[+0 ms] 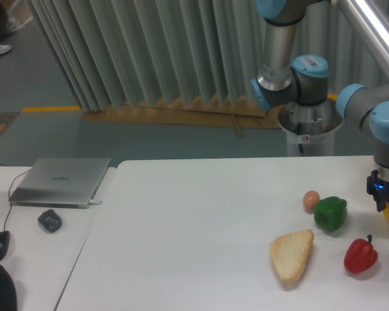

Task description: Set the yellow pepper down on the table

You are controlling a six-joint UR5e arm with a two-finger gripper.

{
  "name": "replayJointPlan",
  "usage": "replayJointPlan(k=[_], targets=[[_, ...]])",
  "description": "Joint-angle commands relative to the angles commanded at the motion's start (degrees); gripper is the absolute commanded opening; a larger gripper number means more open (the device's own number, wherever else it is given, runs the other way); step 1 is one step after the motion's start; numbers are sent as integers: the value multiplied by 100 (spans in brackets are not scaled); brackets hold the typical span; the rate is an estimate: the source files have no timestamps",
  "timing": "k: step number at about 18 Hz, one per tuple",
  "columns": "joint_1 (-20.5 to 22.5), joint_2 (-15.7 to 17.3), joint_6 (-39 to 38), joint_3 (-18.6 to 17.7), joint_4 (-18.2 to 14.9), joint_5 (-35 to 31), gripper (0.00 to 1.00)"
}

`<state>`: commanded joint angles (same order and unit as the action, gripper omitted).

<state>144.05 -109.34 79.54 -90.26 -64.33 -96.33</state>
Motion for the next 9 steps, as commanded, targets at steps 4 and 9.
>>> replayJointPlan(k=[4, 9], targets=[[-342, 324, 18, -9, -473, 237, 100], [-685, 1019, 35, 131, -1878, 782, 100]])
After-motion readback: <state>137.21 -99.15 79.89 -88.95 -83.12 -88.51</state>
